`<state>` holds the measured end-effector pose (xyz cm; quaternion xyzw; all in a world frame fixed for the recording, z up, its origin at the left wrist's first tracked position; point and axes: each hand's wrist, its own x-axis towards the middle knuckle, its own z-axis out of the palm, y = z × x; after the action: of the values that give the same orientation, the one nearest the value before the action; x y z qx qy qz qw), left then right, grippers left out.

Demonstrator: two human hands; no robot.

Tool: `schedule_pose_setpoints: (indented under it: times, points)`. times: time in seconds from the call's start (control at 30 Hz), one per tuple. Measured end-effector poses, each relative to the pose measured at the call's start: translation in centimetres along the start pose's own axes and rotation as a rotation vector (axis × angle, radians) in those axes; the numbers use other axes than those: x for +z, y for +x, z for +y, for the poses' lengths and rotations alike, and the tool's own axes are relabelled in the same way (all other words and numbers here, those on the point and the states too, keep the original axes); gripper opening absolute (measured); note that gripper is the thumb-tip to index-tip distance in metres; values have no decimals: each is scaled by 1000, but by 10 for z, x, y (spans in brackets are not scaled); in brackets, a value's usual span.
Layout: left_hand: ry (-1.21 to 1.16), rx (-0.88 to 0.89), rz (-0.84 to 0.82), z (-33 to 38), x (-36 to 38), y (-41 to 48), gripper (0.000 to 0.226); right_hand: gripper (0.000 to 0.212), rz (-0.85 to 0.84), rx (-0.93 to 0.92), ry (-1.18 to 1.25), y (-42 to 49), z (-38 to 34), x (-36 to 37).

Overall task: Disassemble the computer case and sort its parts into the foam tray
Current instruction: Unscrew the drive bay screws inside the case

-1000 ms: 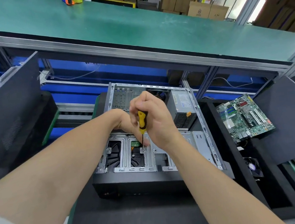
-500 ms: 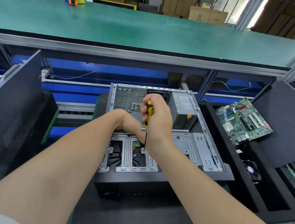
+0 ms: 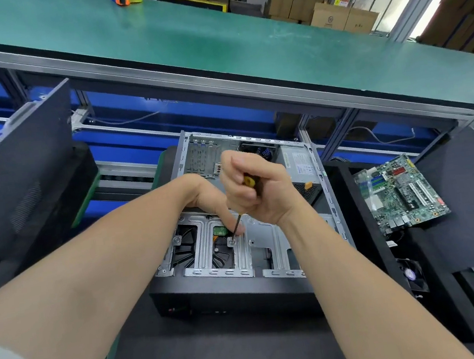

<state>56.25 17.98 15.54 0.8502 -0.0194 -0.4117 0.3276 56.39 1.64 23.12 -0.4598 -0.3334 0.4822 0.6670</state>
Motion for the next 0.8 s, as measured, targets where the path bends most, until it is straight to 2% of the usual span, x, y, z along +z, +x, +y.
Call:
schedule_pose_setpoints:
  times: [0.1,0.17,0.2,0.3,0.47,0.6,0.73,0.8]
  points:
    - [-25,-74,18,-5,-1,2,111,34,155,-94,-17,-1,8,-1]
    - [-37,-86,8,-3,1,1,115,36,289,-145,-81,-3,13,4]
    - [-38,-82,5,-2,1,1,115,38,369,-158,-115,-4,16,8]
    - [-41,-69,18,-2,1,1,96,44,627,-197,-251,-5,19,23]
    - [-32,-5,-82,1,0,1,120,51,974,-261,-363,-6,21,42]
    - [24,-87,-72,5,-1,-5,116,50,1069,-273,-340,0,25,56]
    - [23,-97,-76,7,-1,-9,78,42,1077,-288,-335,4,32,63]
    - [9,-87,-57,8,2,-12,84,40,1046,-304,-334,4,33,60]
